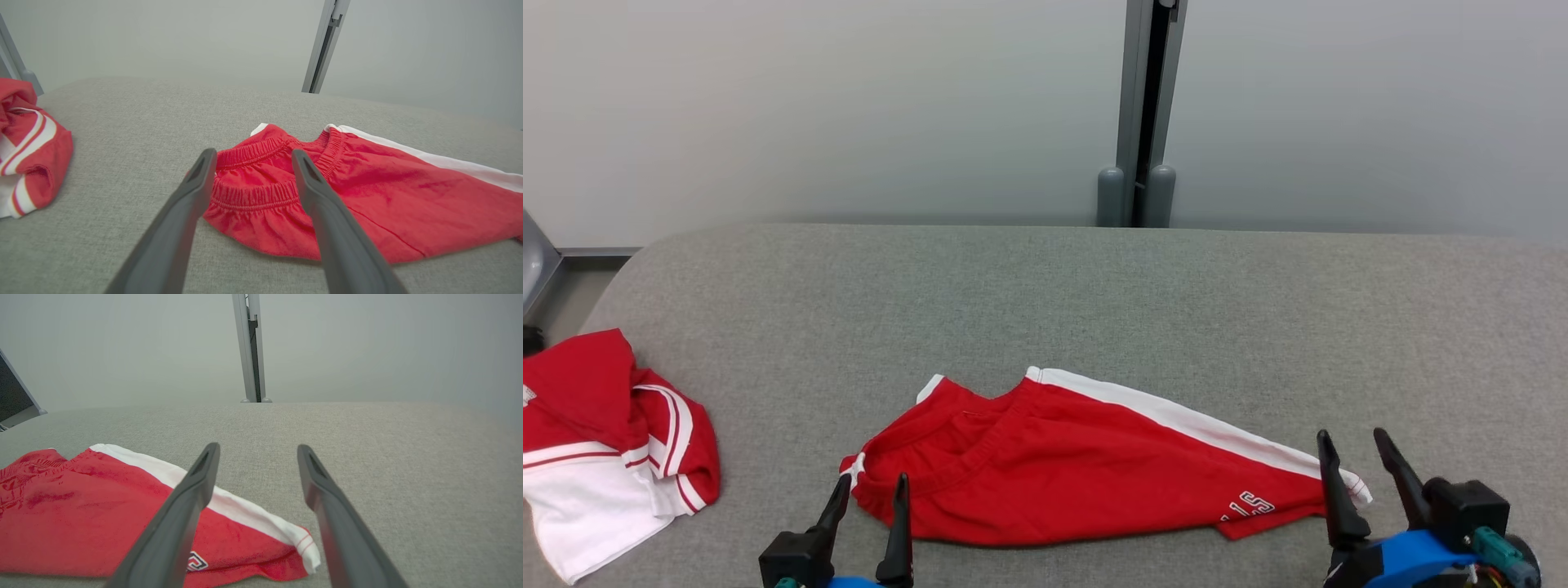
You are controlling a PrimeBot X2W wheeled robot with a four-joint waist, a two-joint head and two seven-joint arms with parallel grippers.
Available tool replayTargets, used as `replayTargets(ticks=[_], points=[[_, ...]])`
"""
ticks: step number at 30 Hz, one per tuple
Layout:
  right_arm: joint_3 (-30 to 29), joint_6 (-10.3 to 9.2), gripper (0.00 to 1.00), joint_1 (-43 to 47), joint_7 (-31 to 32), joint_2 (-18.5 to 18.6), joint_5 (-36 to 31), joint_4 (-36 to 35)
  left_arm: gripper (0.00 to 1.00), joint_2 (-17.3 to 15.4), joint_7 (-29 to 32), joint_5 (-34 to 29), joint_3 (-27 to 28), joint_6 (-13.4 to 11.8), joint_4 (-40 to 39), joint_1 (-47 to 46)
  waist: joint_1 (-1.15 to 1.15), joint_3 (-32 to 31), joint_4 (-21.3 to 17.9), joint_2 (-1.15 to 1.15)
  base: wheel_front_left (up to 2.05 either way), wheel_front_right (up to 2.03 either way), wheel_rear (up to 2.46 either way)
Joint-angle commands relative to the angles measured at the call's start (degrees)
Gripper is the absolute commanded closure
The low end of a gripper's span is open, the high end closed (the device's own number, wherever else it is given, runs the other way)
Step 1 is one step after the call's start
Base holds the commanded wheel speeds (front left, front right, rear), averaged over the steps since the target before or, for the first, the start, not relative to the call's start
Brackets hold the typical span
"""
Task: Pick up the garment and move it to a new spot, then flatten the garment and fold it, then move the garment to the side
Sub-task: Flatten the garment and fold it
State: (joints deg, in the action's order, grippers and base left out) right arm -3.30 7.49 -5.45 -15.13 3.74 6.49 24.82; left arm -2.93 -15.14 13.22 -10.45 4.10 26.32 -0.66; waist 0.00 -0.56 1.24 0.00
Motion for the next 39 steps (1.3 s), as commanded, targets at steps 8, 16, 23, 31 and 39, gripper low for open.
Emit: replayTargets(ticks=[8, 16, 23, 31, 39], points=[[3.4, 0.0, 0.0, 6.0, 0.0, -0.8, 4.0, -0.3, 0.0, 0.0, 0.0, -1.2, 1.8, -0.7, -0.2, 1.8, 0.0, -1.6, -1.3, 0.0, 0.0, 0.0, 0.0], [4.8, 0.0, 0.0, 5.3, 0.0, -0.8, 3.7, -0.6, 0.0, 0.0, 0.0, 0.3, -2.2, 1.8, 2.6, -4.9, 0.0, 0.5, -2.6, 0.0, 0.0, 0.0, 0.0], [7.0, 0.0, 0.0, 2.1, 0.0, -0.8, 3.5, -1.5, 0.0, 0.0, 5.5, 5.4, -10.1, 3.4, 14.0, -22.8, 0.0, 5.9, -4.8, 0.0, 0.0, 0.0, 0.0], [8.5, 0.0, 0.0, -0.2, 0.0, -0.8, 4.4, -1.9, 0.0, -0.3, 16.4, 11.4, -14.8, 3.4, 25.6, -34.9, 0.0, 10.5, -7.7, 0.0, 0.0, 0.0, 0.0], [8.1, 0.0, 0.0, 0.1, 0.0, -0.8, 4.2, -1.9, 0.0, -0.4, 18.5, 15.1, -16.5, 3.4, 31.9, -35.8, 0.0, 11.1, -8.1, 0.0, 0.0, 0.0, 0.0]])
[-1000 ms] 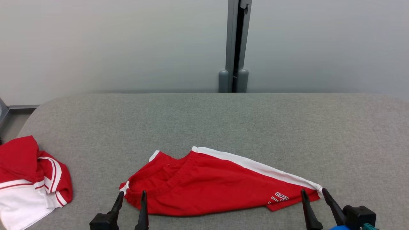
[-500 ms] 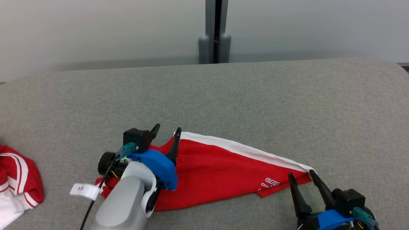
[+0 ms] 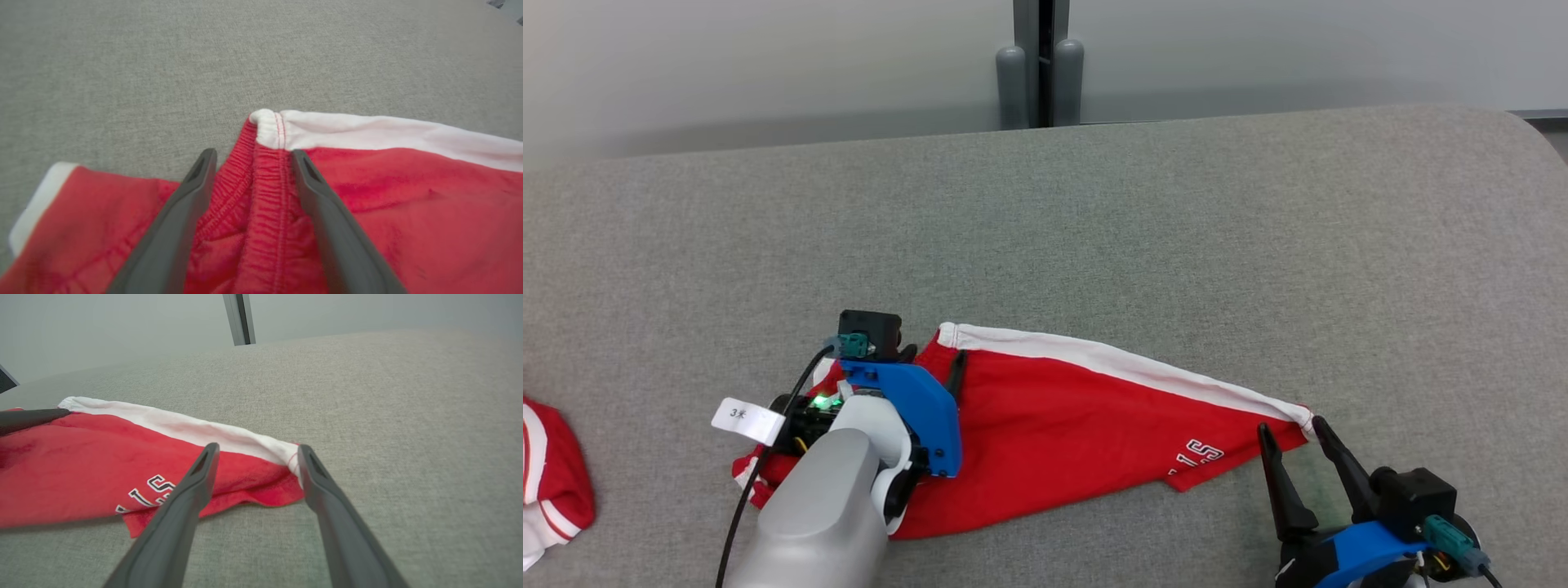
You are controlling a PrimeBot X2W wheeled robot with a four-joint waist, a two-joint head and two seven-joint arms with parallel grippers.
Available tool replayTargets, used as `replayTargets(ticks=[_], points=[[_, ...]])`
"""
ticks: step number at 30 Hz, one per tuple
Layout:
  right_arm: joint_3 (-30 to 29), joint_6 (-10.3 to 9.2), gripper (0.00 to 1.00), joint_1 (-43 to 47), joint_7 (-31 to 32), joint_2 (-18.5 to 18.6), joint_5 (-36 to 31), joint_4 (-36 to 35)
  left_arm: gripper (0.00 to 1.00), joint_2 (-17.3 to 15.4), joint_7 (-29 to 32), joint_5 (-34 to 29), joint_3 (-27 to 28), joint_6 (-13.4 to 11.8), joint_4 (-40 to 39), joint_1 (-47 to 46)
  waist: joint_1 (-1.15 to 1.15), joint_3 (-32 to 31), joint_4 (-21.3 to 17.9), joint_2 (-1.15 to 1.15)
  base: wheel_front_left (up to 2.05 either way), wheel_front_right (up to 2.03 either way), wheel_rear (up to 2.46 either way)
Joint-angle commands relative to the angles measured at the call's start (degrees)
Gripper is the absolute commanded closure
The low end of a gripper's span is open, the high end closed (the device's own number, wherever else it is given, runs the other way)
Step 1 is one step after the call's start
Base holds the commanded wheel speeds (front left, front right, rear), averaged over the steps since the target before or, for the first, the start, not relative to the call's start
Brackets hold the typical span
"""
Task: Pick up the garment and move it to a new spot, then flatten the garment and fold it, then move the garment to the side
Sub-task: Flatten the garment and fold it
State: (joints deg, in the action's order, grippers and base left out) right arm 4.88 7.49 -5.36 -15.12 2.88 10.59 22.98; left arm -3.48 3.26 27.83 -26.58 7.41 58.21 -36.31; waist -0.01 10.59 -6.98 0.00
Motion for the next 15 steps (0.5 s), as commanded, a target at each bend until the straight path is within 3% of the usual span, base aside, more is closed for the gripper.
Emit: replayTargets(ticks=[1, 15], points=[[-0.1, 0.0, 0.0, 0.0, 0.0, 0.0, 0.1, 0.1, 0.0, 0.1, -0.2, 1.3, -1.0, 0.1, -0.4, 0.0, 0.01, 0.0, 0.2, 0.0, 0.0, 0.0, 0.0], [1.4, 0.0, 0.0, -1.5, 0.0, 0.0, 0.2, 1.1, 0.02, 0.1, -0.4, 8.9, -8.9, 0.1, -1.1, 0.5, 0.01, -0.5, 1.1, 0.0, 0.0, 0.0, 0.0]])
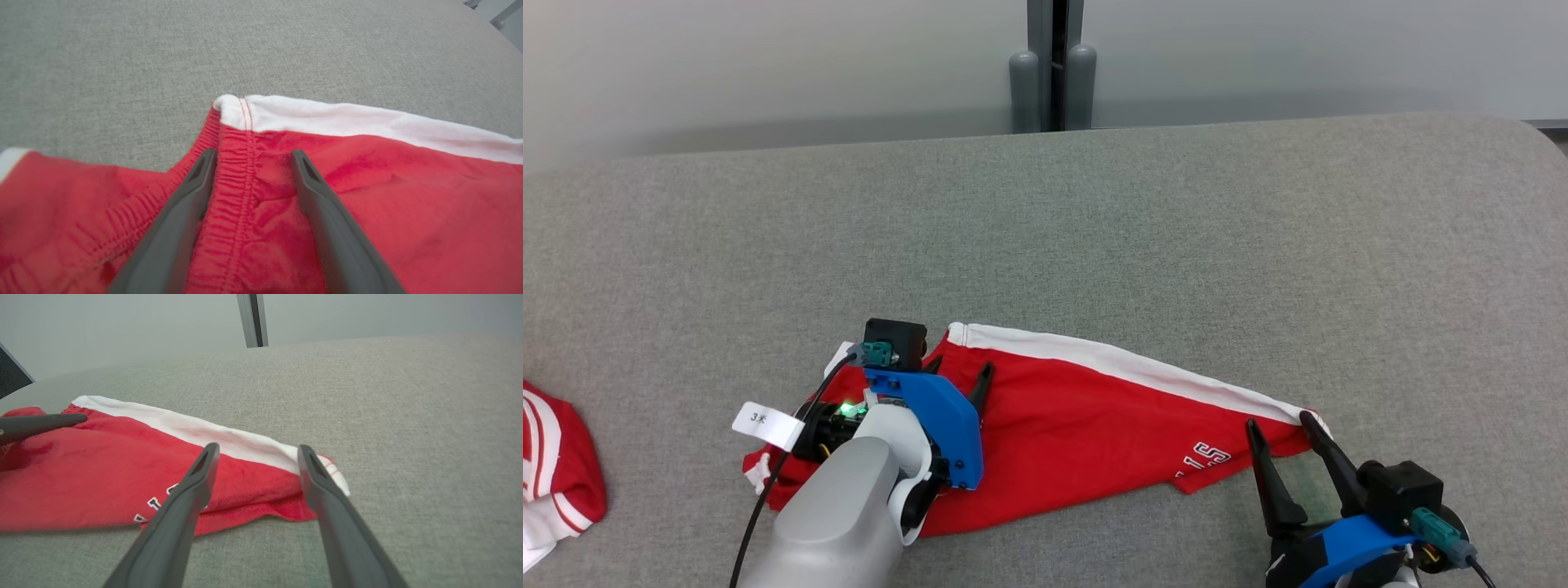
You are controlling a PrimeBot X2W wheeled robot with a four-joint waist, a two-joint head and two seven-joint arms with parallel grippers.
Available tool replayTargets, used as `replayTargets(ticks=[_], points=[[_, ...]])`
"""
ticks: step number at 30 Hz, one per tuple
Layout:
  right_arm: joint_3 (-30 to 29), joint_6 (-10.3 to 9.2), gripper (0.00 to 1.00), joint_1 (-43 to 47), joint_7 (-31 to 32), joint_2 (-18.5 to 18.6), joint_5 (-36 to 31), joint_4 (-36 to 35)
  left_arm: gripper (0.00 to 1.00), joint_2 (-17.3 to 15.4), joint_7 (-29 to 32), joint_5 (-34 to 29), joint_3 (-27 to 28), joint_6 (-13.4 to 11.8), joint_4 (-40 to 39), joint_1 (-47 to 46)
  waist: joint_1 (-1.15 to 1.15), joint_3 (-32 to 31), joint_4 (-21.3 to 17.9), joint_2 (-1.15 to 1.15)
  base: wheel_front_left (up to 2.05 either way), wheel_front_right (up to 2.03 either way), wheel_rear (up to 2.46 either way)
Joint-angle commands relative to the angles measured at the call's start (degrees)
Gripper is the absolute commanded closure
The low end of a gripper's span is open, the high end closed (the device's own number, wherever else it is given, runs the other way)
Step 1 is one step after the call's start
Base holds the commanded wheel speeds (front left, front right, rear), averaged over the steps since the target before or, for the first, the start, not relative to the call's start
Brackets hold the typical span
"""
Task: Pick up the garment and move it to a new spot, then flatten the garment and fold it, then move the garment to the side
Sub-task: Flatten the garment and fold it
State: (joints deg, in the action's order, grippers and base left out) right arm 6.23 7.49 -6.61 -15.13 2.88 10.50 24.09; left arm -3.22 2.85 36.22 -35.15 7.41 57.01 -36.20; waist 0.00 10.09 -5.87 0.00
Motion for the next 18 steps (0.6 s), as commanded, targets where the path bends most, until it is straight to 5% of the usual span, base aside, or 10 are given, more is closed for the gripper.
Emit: replayTargets(ticks=[1, 2, 3, 4, 5, 18], points=[[0.0, 0.0, 0.0, -0.2, 0.0, 0.0, 0.3, -0.1, 0.1, -0.2, 0.0, 0.9, -0.7, 0.1, 0.0, 0.4, 0.0, 0.1, 0.0, 0.0, 0.0, 0.0, 0.0], [-0.1, 0.0, 0.0, -0.1, 0.0, 0.0, 0.3, -0.1, 0.13, -0.4, -0.5, 1.1, -1.3, 0.1, -0.3, 0.2, 0.0, 0.1, 0.0, 0.0, 0.0, 0.0, 0.0], [-0.2, 0.0, 0.0, 0.1, 0.0, 0.0, 0.3, 0.0, 0.55, -0.5, -0.9, 1.5, -1.9, 0.1, -0.6, 0.1, 0.0, 0.1, 0.0, 0.0, 0.0, 0.0, 0.0], [-0.3, 0.0, 0.0, 0.2, 0.0, 0.0, 0.3, 0.1, 0.86, -0.6, -1.7, 1.9, -2.2, 0.1, -1.1, 0.1, 0.0, 0.0, 0.0, 0.0, 0.0, 0.0, 0.0], [-0.4, 0.0, 0.0, 0.3, 0.0, 0.0, 0.3, 0.2, 1.0, -0.8, -2.6, 2.3, -2.6, 0.1, -1.5, 0.1, 0.0, -0.2, 0.1, 0.0, 0.0, 0.0, 0.0], [-3.8, 0.0, 0.0, 6.0, 0.0, 0.1, 0.9, 2.4, 1.0, -3.2, -9.9, 9.8, -8.2, 0.1, -8.2, 7.6, 0.0, -9.8, 5.4, 0.0, 0.0, 0.0, 0.0]])
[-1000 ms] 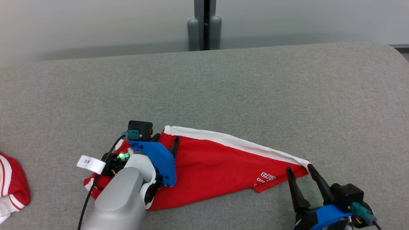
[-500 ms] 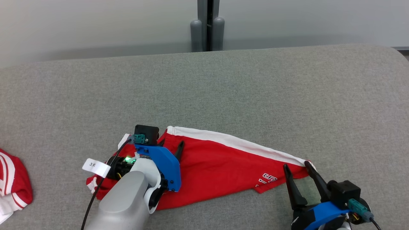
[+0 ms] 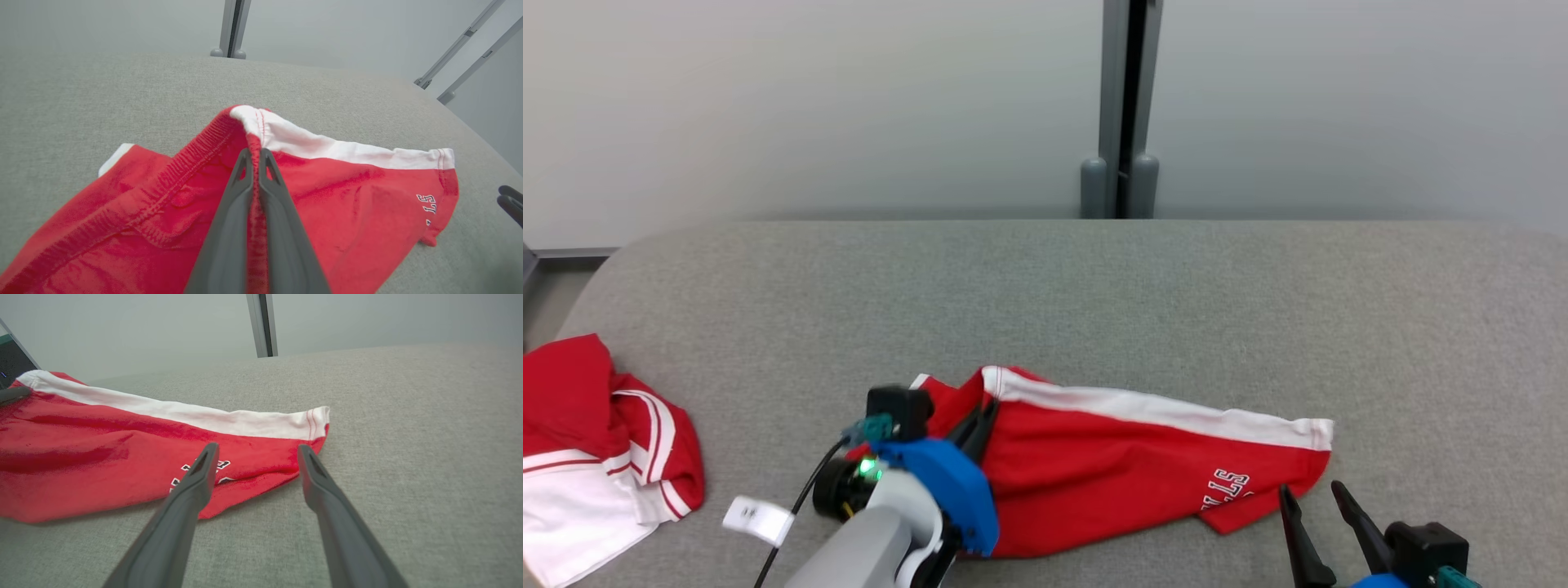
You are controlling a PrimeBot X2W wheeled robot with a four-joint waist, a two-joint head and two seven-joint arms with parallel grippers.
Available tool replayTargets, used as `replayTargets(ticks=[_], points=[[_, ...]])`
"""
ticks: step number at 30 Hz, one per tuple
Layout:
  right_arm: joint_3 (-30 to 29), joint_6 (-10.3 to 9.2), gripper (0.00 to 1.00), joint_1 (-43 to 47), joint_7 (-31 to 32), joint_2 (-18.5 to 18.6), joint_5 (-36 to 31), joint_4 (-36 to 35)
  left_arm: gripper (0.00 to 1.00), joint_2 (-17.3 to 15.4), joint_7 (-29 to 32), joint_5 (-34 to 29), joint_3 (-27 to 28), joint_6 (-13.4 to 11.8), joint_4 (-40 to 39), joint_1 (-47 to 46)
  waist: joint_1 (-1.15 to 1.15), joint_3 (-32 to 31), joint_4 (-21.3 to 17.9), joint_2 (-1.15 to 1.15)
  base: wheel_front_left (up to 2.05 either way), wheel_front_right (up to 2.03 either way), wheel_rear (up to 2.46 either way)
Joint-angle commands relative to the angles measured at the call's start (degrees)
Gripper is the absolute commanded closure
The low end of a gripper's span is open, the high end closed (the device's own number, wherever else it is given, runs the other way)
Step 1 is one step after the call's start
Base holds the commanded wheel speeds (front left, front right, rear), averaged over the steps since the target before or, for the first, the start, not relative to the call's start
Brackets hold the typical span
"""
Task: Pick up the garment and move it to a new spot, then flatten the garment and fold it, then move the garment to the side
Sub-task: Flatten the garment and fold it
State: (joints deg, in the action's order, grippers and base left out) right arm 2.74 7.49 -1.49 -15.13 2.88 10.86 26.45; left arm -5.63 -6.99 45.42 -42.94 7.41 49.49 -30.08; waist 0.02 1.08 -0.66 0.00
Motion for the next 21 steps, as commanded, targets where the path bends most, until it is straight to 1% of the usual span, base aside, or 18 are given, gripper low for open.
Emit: replayTargets(ticks=[1, 3, 5, 11, 12, 13, 14, 15, 19, 21], points=[[-0.4, 0.0, 0.0, 1.3, 0.0, 0.1, 0.5, 0.0, 1.0, -1.3, -0.2, 1.3, -0.7, 0.1, -1.3, 2.5, -0.02, -1.4, 0.6, 0.0, 0.0, 0.0, 0.0], [-0.5, 0.0, 0.0, 1.9, 0.0, 0.0, 0.5, -0.1, 1.0, -2.5, -0.3, 2.5, -1.0, 0.1, -2.3, 5.2, -0.02, -2.4, 1.3, 0.0, 0.0, 0.0, 0.0], [-0.5, 0.0, 0.0, 2.4, 0.0, 0.1, 0.7, -0.1, 1.0, -3.6, -1.1, 3.9, -0.1, 0.1, -3.0, 7.7, -0.02, -3.2, 1.6, 0.0, 0.0, 0.0, 0.0], [-0.2, 0.0, 0.0, 3.3, 0.0, 0.1, 0.9, -0.4, 1.0, -5.7, -4.4, 5.8, 1.4, -0.5, -5.4, 14.8, -0.02, -4.9, 1.5, 0.0, 0.0, 0.0, 0.0], [-0.2, 0.0, 0.0, 3.4, 0.0, 0.1, 0.9, -0.5, 0.91, -6.1, -5.1, 5.4, 1.5, -1.0, -5.6, 15.4, -0.02, -5.1, 1.4, 0.0, 0.0, 0.0, 0.0], [-0.1, 0.0, 0.0, 3.4, 0.0, 0.1, 0.9, -0.6, 0.44, -6.4, -6.0, 5.1, 1.8, -1.4, -6.0, 15.9, -0.02, -5.2, 1.3, 0.0, 0.0, 0.0, 0.0], [-0.1, 0.0, 0.0, 3.4, 0.0, 0.1, 0.9, -0.6, 0.44, -6.4, -6.0, 5.1, 1.8, -1.4, -6.0, 15.9, -0.02, -5.2, 1.3, 0.0, 0.0, 0.0, 0.0], [-0.2, 0.0, 0.0, 3.4, 0.0, 0.1, 1.0, -0.8, 0.0, -6.4, -6.7, 4.8, 2.3, -2.0, -6.2, 16.6, -0.02, -5.4, 1.1, 0.0, 0.0, 0.0, 0.0], [-0.4, 0.0, 0.0, 3.3, 0.0, 0.1, 1.0, -2.5, 0.0, -6.5, -8.1, 2.6, 4.7, -4.3, -8.0, 19.0, -0.02, -5.7, 0.3, 0.0, 0.0, 0.0, 0.0], [-0.7, 0.0, 0.0, 3.0, 0.0, 0.1, 0.8, -4.1, 0.0, -6.7, -8.3, -0.3, 7.9, -5.8, -11.5, 19.7, -0.02, -5.7, 0.0, 0.0, 0.0, 0.0, 0.0]])
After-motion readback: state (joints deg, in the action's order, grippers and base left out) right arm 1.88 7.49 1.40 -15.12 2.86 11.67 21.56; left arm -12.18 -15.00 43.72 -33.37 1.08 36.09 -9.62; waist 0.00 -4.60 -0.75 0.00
